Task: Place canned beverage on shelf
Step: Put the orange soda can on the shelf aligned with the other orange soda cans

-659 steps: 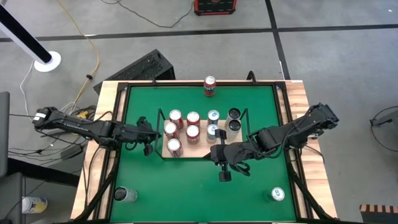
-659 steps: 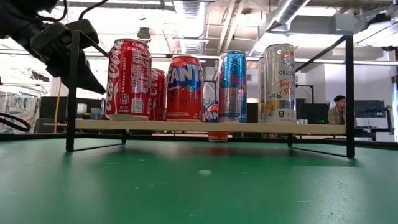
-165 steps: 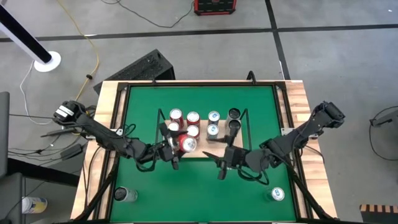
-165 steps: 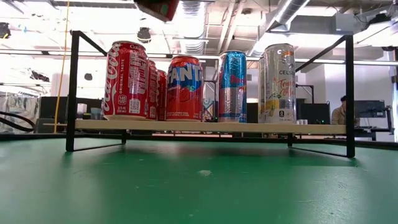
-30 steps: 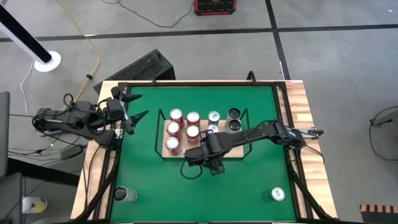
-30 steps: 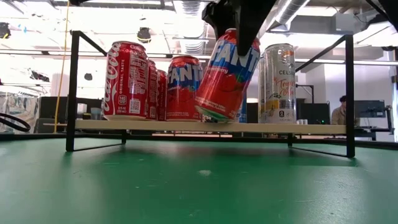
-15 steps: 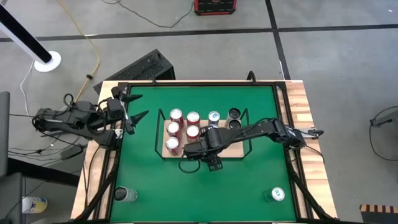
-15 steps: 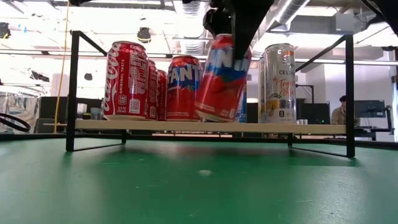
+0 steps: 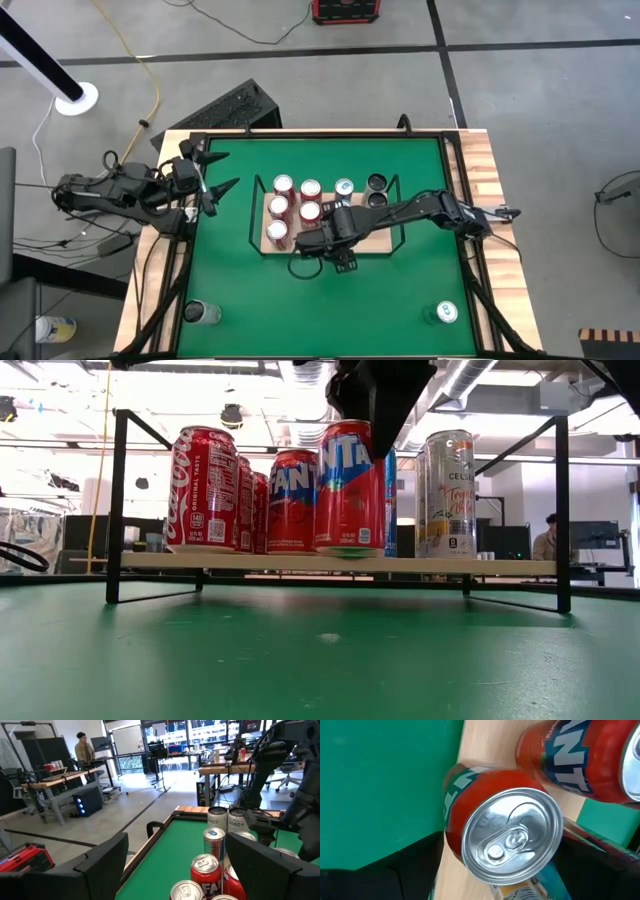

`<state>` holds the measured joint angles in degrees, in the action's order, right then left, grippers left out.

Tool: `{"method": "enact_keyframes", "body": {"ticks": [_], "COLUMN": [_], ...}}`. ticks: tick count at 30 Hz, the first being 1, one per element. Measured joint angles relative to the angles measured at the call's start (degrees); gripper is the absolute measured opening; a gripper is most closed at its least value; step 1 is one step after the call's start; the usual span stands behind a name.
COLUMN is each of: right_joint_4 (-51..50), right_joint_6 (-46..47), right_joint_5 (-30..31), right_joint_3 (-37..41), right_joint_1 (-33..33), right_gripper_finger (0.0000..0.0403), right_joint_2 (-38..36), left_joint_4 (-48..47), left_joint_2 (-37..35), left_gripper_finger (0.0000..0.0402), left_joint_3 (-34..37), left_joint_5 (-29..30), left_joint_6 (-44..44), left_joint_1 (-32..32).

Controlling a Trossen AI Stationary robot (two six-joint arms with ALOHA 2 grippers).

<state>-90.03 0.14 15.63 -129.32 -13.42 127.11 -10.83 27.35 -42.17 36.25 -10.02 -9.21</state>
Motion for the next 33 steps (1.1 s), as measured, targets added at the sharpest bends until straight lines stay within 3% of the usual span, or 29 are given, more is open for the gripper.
{"method": "enact_keyframes", "body": {"ticks": [14,19,23,26,28,30,33], "right_joint_4": [0.01,-0.01,0.12,0.05,0.24,1.65,12.14], "right_joint_6": [-0.14,1.44,7.89,13.33,18.5,24.84,31.88], "right_joint_5": [3.37,4.62,1.44,0.82,4.74,8.93,12.85], "right_joint_3": [-4.49,-4.81,-3.31,2.3,8.78,17.15,31.38], "right_joint_1": [-0.5,-0.78,-1.32,-4.01,-6.63,-9.35,-13.11], "right_gripper_finger": [0.0383,0.0383,0.0373,0.0343,0.0311,0.0269,0.019], "right_joint_2": [-0.12,-4.43,-9.25,-15.0,-18.96,-22.92,-29.29], "left_joint_4": [-0.02,-0.39,-1.29,-2.87,-4.11,-4.45,-4.17], "left_joint_2": [0.0,0.0,0.0,0.0,0.0,0.01,0.0], "left_gripper_finger": [0.032,0.032,0.032,0.032,0.032,0.032,0.032], "left_joint_3": [0.0,0.0,0.0,0.0,0.0,0.0,0.0], "left_joint_5": [0.07,0.06,0.07,-0.02,-0.65,-1.49,-1.47], "left_joint_6": [0.02,0.27,0.94,2.0,2.36,2.29,1.69], "left_joint_1": [0.0,0.0,0.0,0.0,0.0,0.0,-0.02]}}
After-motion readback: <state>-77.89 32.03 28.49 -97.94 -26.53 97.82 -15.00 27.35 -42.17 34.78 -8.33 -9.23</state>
